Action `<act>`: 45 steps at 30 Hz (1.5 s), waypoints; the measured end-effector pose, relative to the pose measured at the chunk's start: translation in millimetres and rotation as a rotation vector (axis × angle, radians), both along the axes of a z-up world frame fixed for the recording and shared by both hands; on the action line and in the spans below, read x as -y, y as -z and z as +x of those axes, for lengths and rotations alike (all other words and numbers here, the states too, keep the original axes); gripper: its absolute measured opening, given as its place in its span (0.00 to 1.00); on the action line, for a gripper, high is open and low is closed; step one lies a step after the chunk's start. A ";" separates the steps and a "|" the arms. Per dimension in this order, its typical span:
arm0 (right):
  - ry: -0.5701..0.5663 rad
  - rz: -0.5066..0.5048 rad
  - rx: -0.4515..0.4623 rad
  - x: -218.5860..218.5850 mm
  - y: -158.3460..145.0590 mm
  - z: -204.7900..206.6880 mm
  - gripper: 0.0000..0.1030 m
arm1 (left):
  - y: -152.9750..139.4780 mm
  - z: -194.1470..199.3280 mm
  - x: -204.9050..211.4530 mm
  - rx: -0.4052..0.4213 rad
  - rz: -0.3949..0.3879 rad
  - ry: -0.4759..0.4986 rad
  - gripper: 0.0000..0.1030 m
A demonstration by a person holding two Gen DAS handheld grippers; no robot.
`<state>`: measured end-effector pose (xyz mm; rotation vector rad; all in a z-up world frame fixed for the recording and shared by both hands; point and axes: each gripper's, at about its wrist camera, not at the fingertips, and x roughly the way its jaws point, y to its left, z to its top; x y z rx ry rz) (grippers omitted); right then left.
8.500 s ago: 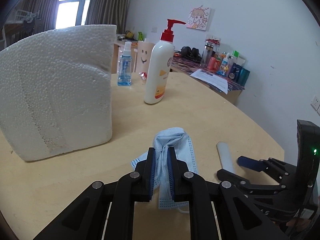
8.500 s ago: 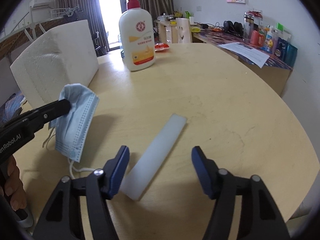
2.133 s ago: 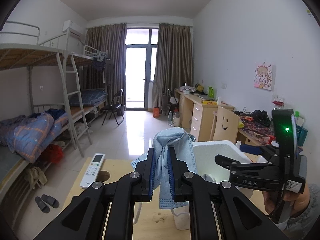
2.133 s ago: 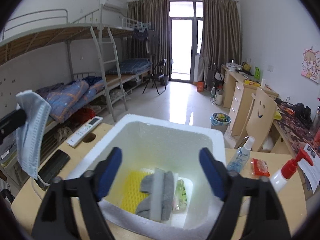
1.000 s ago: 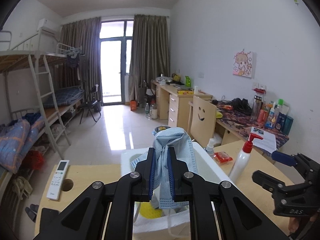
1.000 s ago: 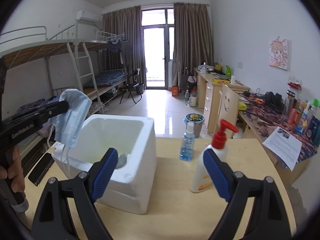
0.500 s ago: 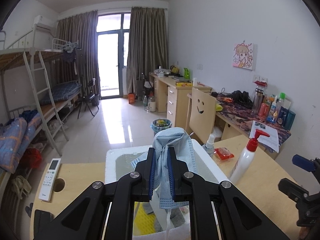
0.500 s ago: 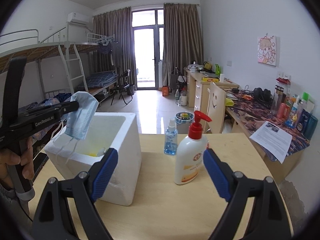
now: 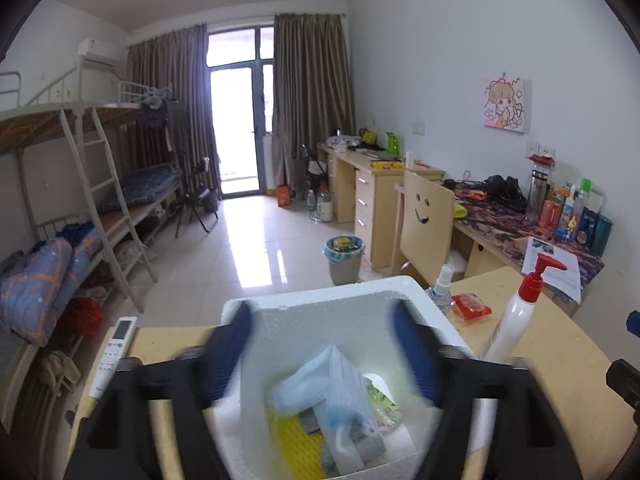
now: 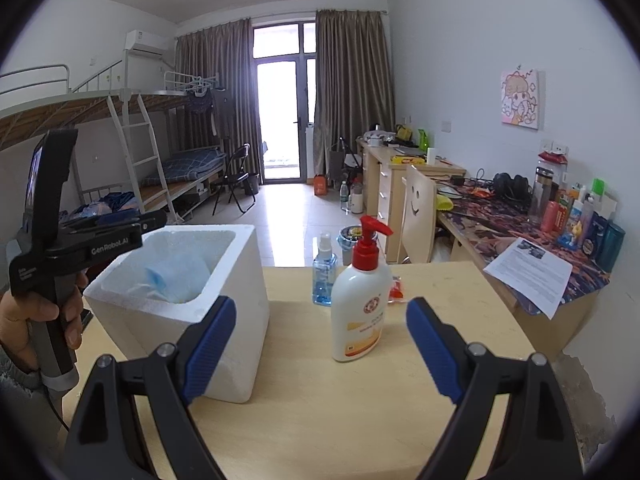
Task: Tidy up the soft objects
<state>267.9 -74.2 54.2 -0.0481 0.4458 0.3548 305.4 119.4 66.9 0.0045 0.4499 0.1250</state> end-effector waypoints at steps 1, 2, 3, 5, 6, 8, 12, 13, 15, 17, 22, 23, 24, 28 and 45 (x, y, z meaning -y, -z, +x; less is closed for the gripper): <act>0.001 0.003 0.000 0.7 -0.1 0.1 0.87 | -1.0 -1.5 1.0 0.007 0.003 -0.004 0.89; 0.001 0.003 0.000 1.0 -0.2 -0.6 0.87 | -3.1 -4.4 2.6 0.015 0.006 0.002 0.93; 0.001 0.003 0.000 1.7 -0.3 -0.1 0.87 | -3.9 -6.3 4.1 0.020 0.004 0.005 0.96; 0.001 0.007 0.001 2.5 -0.2 -0.3 0.87 | -5.4 -8.5 6.4 0.023 0.002 0.011 0.99; -0.001 0.008 0.000 2.7 -0.3 -0.7 0.87 | -6.3 -9.1 7.1 0.022 0.001 0.014 0.99; -0.001 0.010 0.002 3.7 -0.2 -2.4 0.87 | -7.8 -11.8 9.2 0.024 -0.002 0.022 0.99; 0.000 0.016 0.005 6.4 -0.8 -6.1 0.87 | -12.1 -17.8 9.0 0.028 -0.010 0.032 0.99; 0.000 0.019 0.007 7.4 -1.3 -7.5 0.87 | -13.4 -19.1 9.6 0.031 -0.011 0.033 0.99; -0.002 0.023 0.008 8.8 -2.8 -8.8 0.87 | -15.9 -26.4 13.2 0.038 -0.012 0.039 0.99; -0.003 0.026 0.012 10.0 -4.1 -11.4 0.87 | -18.0 -33.4 16.2 0.044 -0.016 0.045 0.99; -0.014 0.031 0.028 11.2 -8.6 -23.0 0.87 | -25.7 -54.4 22.5 0.068 0.000 0.051 0.99; -0.018 0.033 0.032 11.6 -9.9 -25.7 0.87 | -28.4 -60.3 23.7 0.075 0.002 0.049 0.99; -0.020 0.035 0.033 11.8 -10.6 -27.5 0.87 | -29.9 -64.7 23.8 0.080 0.002 0.047 0.99; -0.030 0.041 0.051 12.7 -16.1 -40.0 0.88 | -35.9 -80.4 28.3 0.097 0.009 0.047 0.99; -0.064 0.063 0.122 11.3 -29.4 -100.2 1.00 | -43.4 -167.8 49.3 0.167 0.040 0.064 0.99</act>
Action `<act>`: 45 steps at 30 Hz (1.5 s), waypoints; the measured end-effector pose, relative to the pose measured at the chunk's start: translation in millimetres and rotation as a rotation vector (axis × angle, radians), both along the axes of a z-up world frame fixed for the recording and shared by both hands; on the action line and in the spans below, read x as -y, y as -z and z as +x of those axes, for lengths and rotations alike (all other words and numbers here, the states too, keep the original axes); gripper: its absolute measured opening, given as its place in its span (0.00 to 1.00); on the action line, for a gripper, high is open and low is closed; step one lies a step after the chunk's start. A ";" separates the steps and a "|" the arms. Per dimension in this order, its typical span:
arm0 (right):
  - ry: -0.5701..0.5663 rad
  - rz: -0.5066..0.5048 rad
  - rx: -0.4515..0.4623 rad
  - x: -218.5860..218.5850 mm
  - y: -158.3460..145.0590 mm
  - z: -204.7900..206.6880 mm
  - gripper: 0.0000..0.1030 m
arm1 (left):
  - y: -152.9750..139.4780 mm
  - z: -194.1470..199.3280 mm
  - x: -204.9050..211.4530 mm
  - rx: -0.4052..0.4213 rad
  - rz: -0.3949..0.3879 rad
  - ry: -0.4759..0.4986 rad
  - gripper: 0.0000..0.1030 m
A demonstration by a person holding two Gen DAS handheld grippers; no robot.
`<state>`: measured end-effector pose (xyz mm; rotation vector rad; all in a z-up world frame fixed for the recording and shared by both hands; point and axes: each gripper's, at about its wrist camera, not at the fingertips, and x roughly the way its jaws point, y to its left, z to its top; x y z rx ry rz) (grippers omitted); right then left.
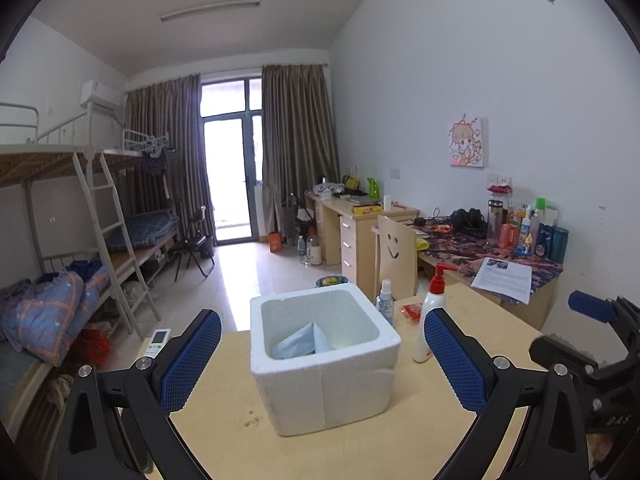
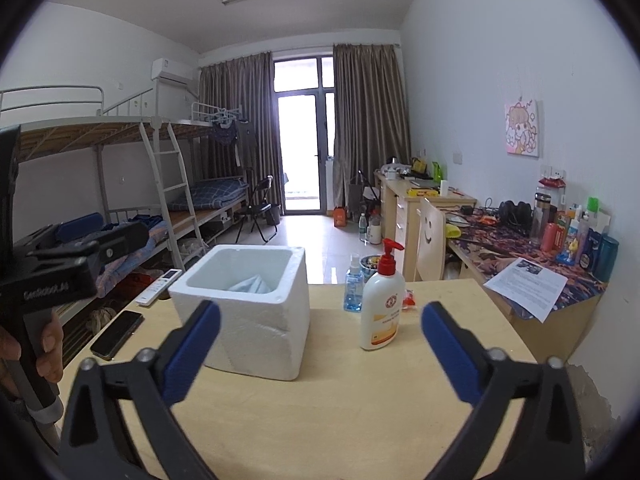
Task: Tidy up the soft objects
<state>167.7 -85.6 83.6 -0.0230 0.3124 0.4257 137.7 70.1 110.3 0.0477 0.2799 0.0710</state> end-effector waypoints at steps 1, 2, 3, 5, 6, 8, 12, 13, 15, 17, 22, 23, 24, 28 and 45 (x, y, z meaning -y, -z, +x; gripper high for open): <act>-0.001 0.004 0.007 0.1 -0.9 -4.7 1.00 | -0.7 -4.9 0.0 0.004 -0.001 -0.001 0.99; -0.003 0.005 0.008 -0.2 -1.5 -7.7 1.00 | -0.9 -9.1 0.0 0.008 0.001 -0.002 0.99; -0.008 0.005 0.011 -0.8 -2.2 -11.7 1.00 | -1.0 -14.2 0.6 0.011 0.005 -0.005 0.99; -0.010 0.002 0.019 -1.8 -2.8 -18.8 1.00 | -1.5 -25.3 3.3 0.020 0.019 -0.006 0.99; -0.013 0.002 0.025 -1.5 -3.2 -22.0 1.00 | -0.9 -28.6 4.4 0.023 0.022 -0.004 0.99; -0.021 0.003 0.033 -1.7 -3.0 -29.0 1.00 | -0.5 -37.8 6.6 0.030 0.028 -0.002 0.99; -0.033 -0.004 0.045 -3.2 -2.0 -42.5 1.00 | 0.6 -54.7 7.2 0.047 0.021 0.000 0.99; -0.034 -0.006 0.051 -3.4 -2.2 -46.2 1.00 | 0.8 -58.4 6.9 0.049 0.017 0.001 0.99; -0.040 -0.006 0.059 -3.5 -3.1 -51.7 1.00 | 0.7 -65.1 6.3 0.056 0.013 0.000 0.99; -0.045 -0.001 0.068 -3.7 -3.7 -57.8 1.00 | 1.2 -71.4 4.8 0.068 0.003 -0.003 0.99; -0.058 0.001 0.084 -3.3 -2.6 -67.5 1.00 | 3.2 -86.8 2.3 0.088 -0.013 -0.008 0.99; -0.060 0.000 0.086 -3.7 -1.9 -68.9 1.00 | 4.5 -89.4 3.2 0.090 -0.007 -0.010 0.99; -0.063 0.001 0.088 -4.1 -1.3 -70.0 1.00 | 5.8 -92.5 4.0 0.092 -0.006 -0.010 0.99; -0.072 0.004 0.095 -5.6 2.7 -75.8 1.00 | 10.5 -102.2 4.2 0.099 -0.012 -0.006 0.99; -0.081 0.050 0.114 -2.5 27.3 -92.0 1.00 | 47.3 -120.6 6.4 0.117 -0.045 -0.024 0.99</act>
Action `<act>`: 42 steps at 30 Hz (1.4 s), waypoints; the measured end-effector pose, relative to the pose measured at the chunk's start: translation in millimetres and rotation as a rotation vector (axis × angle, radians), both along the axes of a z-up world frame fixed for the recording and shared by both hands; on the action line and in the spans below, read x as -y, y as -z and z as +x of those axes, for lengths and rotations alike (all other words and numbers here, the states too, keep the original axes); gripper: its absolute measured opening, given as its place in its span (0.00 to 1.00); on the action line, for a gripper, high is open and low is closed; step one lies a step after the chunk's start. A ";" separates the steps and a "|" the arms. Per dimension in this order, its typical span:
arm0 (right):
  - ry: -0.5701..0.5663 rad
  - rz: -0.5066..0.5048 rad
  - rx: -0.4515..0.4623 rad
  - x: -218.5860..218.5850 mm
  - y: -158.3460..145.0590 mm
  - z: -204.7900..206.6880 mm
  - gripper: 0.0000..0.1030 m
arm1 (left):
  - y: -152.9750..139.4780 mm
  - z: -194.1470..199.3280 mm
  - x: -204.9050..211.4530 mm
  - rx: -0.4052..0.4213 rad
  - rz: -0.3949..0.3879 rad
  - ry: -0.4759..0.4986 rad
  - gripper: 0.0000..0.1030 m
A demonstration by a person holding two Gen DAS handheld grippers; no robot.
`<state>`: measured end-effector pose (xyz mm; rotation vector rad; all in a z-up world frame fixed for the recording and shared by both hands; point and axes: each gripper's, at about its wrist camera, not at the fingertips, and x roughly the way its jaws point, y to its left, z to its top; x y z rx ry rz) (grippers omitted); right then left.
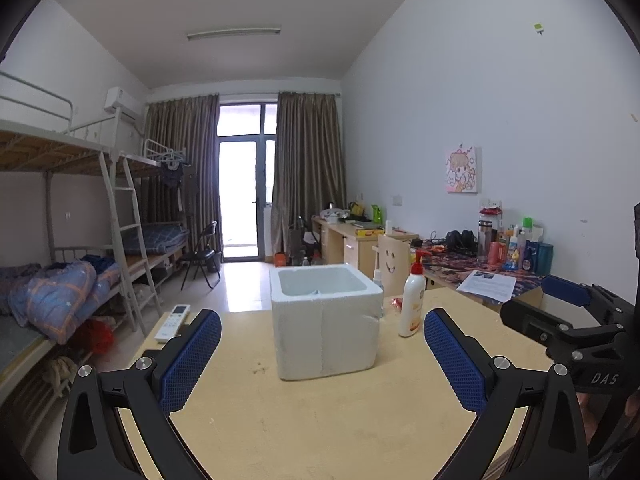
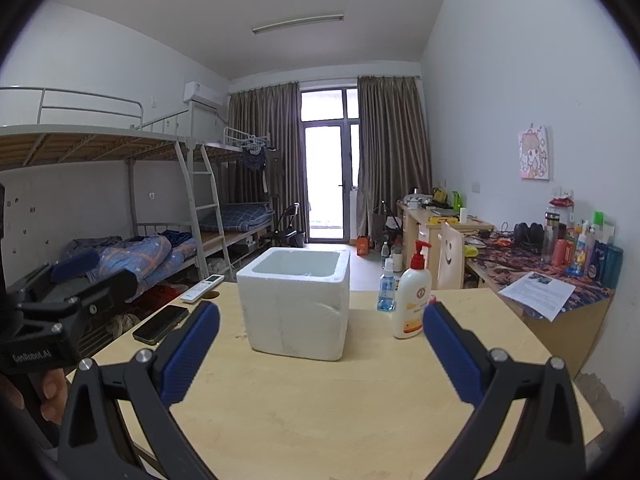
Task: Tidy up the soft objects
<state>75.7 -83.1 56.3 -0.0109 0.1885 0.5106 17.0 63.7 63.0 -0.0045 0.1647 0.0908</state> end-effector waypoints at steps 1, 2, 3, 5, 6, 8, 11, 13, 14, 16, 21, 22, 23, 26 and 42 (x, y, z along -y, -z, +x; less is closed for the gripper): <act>-0.004 0.008 -0.004 1.2 2.3 -0.2 1.00 | 2.2 -0.9 -0.6 0.000 -0.002 -0.001 0.99; -0.009 0.017 -0.005 2.4 4.6 -0.8 1.00 | 5.1 -1.7 -0.8 0.002 -0.005 -0.006 0.99; -0.012 0.021 -0.006 2.7 6.3 -1.7 1.00 | 7.6 -2.7 -0.9 0.004 -0.009 -0.015 0.99; -0.011 0.020 -0.009 3.3 10.6 -2.2 1.00 | 10.1 -4.6 -3.1 0.008 -0.013 -0.016 0.99; -0.009 0.019 -0.011 3.0 12.7 -2.1 1.00 | 11.7 -5.9 -3.7 0.012 -0.017 -0.016 0.99; -0.003 0.021 -0.019 3.4 17.0 -2.2 1.00 | 14.7 -7.1 -2.5 0.013 -0.017 -0.017 0.99; -0.002 0.023 -0.025 4.7 22.5 -3.8 1.00 | 16.4 -7.8 -4.0 0.010 -0.020 -0.009 0.99; 0.001 0.025 -0.028 6.2 25.7 -5.2 1.00 | 20.2 -8.8 -4.7 0.000 -0.023 -0.009 0.99; -0.001 0.023 -0.031 6.2 26.9 -5.3 1.00 | 22.6 -9.8 -4.9 -0.005 -0.026 -0.010 0.99; -0.002 0.021 -0.031 6.7 30.1 -7.9 1.00 | 27.0 -11.6 -4.7 -0.013 -0.025 -0.013 0.99; -0.010 0.023 -0.043 5.8 36.1 -13.0 1.00 | 32.7 -20.0 -3.8 -0.012 -0.035 -0.011 0.99; -0.013 0.022 -0.046 5.9 37.4 -15.3 1.00 | 32.9 -22.5 -3.2 -0.012 -0.036 -0.012 0.99; -0.012 0.022 -0.046 6.4 38.6 -16.6 1.00 | 32.7 -24.3 -2.3 -0.013 -0.035 -0.010 0.99; -0.009 0.027 -0.043 10.2 40.5 -23.2 1.00 | 31.1 -33.5 2.6 -0.003 -0.027 -0.009 0.99; 0.027 0.012 0.005 24.4 52.5 -68.0 1.00 | 44.4 -76.7 17.1 0.027 0.003 -0.026 0.99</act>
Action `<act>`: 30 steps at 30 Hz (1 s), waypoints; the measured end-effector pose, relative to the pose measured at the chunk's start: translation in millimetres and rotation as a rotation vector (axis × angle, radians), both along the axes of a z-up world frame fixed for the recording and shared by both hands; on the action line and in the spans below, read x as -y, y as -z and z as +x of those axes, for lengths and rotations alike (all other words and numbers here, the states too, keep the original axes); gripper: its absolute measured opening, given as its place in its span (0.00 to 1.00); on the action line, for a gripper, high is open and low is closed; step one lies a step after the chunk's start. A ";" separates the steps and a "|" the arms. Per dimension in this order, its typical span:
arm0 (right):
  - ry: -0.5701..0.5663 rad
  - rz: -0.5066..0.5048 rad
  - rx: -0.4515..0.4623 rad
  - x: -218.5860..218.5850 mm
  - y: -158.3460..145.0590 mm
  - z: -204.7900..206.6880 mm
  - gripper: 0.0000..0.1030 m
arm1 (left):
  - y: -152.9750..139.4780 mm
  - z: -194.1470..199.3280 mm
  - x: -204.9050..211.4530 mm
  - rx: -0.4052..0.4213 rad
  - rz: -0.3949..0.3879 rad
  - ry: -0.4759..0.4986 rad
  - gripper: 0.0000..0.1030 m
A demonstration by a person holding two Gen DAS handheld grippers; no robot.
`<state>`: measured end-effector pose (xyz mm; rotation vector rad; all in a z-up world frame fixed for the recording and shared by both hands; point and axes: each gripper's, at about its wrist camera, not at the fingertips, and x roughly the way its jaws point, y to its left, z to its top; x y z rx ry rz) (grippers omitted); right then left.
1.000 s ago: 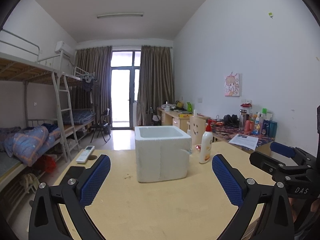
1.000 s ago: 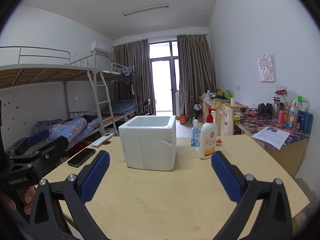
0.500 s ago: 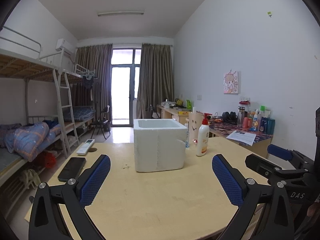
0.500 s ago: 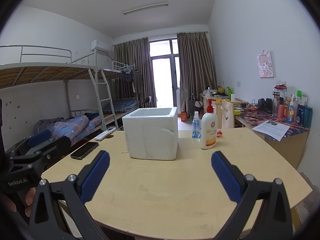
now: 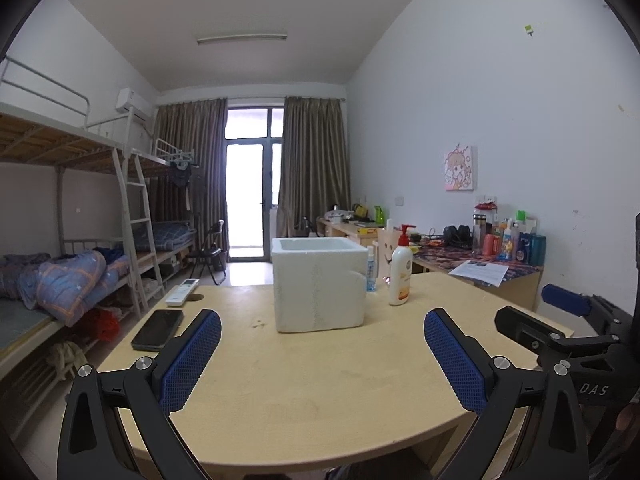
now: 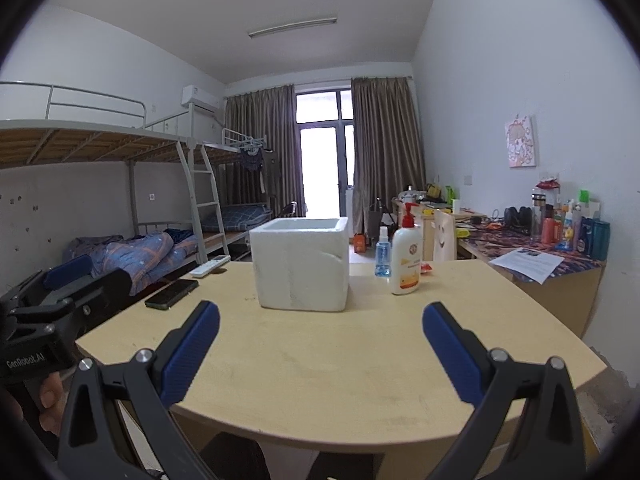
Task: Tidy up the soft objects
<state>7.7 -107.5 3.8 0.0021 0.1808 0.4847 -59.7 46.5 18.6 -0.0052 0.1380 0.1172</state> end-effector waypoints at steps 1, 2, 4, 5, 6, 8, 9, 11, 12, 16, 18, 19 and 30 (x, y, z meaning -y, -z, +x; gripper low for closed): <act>-0.001 -0.002 0.000 -0.4 1.2 -2.0 1.00 | 2.1 -1.3 0.5 -0.001 0.002 -0.003 0.99; -0.006 -0.006 0.003 0.0 3.4 -4.6 1.00 | 4.1 -2.8 1.8 0.000 0.005 -0.004 0.99; -0.001 -0.014 0.007 -0.1 5.9 -7.5 1.00 | 4.4 -3.2 2.2 0.003 0.013 -0.007 0.99; -0.001 -0.016 0.011 -0.4 5.8 -8.4 1.00 | 4.1 -3.4 2.1 0.006 0.014 -0.010 0.99; -0.005 -0.014 0.012 -0.1 5.9 -9.4 1.00 | 3.8 -2.7 1.6 0.007 0.011 -0.012 0.99; -0.005 -0.015 0.013 -1.0 5.1 -8.5 1.00 | 4.2 -2.3 0.3 0.004 0.003 -0.013 0.99; -0.003 -0.015 0.012 -1.3 4.8 -7.7 1.00 | 4.7 -2.1 -0.4 0.004 0.003 -0.014 0.99; -0.006 -0.012 0.009 -1.2 5.5 -6.9 1.00 | 5.6 -1.0 -1.3 -0.001 0.003 -0.018 0.99; -0.004 -0.013 0.005 -1.4 6.2 -6.3 1.00 | 6.5 -0.3 -1.4 -0.006 0.004 -0.018 0.99; -0.005 -0.016 -0.010 -3.4 9.0 -3.2 1.00 | 7.8 -2.0 -1.9 -0.011 0.004 -0.021 0.99; -0.008 -0.018 -0.007 -4.5 8.5 -4.8 1.00 | 7.1 -4.0 -2.8 -0.005 0.001 -0.024 0.99; -0.010 -0.020 -0.001 -4.7 7.5 -5.7 1.00 | 6.9 -4.2 -3.1 -0.004 0.001 -0.024 0.99; -0.013 -0.025 0.002 -5.4 9.5 -9.8 1.00 | 7.4 -4.8 -1.5 -0.007 0.004 -0.019 0.99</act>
